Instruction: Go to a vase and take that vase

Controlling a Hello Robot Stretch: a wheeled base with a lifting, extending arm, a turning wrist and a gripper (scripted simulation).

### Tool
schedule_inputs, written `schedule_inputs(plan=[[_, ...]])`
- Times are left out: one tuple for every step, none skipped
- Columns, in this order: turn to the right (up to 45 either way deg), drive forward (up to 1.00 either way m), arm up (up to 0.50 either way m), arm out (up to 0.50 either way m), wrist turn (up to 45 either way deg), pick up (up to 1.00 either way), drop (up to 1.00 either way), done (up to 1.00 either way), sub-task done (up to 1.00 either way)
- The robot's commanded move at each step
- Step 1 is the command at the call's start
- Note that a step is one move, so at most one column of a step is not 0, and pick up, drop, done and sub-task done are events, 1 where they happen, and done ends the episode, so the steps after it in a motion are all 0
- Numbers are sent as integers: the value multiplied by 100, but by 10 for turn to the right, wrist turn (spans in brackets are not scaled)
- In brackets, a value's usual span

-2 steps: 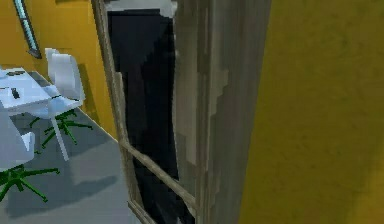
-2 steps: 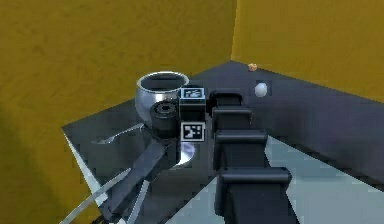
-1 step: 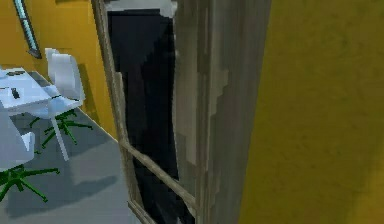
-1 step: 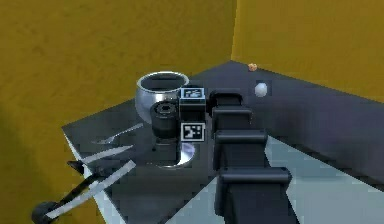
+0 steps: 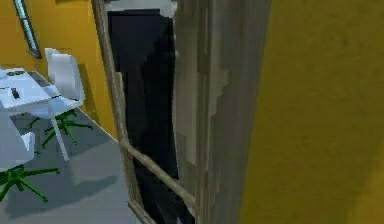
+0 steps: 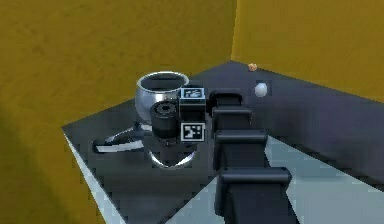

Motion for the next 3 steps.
schedule_inputs(plan=[[0,0,0,0,360,0,0,0,0],[0,0,-14,0,0,0,0,0,0],[0,0,0,0,0,100,0,0,0]])
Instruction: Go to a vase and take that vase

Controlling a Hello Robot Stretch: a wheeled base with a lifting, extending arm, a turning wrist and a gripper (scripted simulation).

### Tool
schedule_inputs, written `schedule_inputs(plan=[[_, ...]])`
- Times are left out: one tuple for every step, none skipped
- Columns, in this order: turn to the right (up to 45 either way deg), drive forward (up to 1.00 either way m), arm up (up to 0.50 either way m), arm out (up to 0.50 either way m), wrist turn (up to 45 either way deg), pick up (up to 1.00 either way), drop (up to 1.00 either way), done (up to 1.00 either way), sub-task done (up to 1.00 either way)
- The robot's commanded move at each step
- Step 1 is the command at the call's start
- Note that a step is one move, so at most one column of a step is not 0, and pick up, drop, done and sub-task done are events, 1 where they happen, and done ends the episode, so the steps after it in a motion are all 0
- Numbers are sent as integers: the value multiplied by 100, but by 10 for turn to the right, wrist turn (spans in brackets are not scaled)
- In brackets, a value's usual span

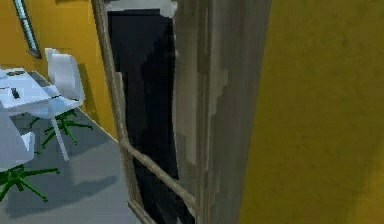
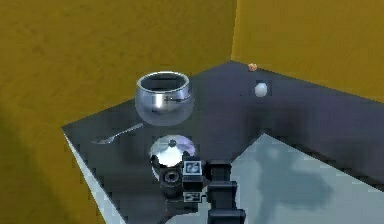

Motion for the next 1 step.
schedule_inputs(plan=[[0,0,10,0,0,0,0,0,0]])
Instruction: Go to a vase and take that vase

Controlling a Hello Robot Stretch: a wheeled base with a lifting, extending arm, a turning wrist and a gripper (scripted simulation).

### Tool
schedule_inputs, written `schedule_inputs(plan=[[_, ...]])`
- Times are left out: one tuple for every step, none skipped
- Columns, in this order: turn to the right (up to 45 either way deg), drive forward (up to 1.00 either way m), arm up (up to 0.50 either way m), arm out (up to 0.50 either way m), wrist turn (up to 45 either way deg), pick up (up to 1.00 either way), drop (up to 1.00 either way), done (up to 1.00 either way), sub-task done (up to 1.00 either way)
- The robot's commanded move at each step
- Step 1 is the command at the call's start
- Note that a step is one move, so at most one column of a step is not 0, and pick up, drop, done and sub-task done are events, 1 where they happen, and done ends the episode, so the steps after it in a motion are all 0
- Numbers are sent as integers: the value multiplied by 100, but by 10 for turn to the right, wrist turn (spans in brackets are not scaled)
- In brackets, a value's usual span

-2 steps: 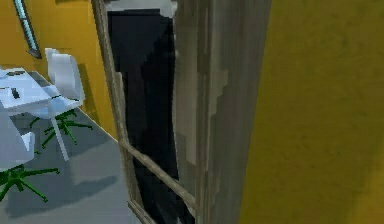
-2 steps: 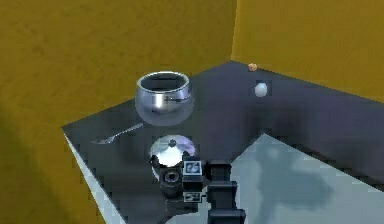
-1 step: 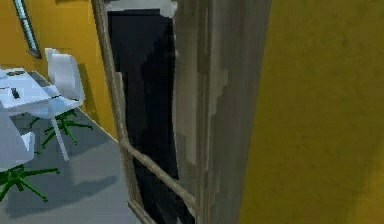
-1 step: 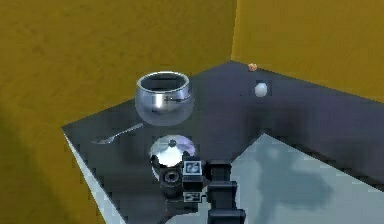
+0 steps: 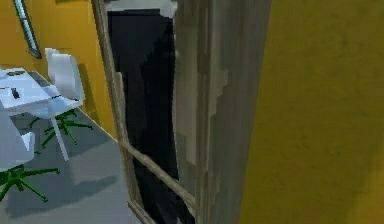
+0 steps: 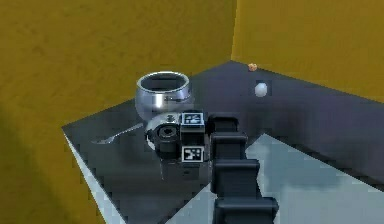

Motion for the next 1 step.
schedule_inputs(plan=[[0,0,0,0,0,0,0,100,0]])
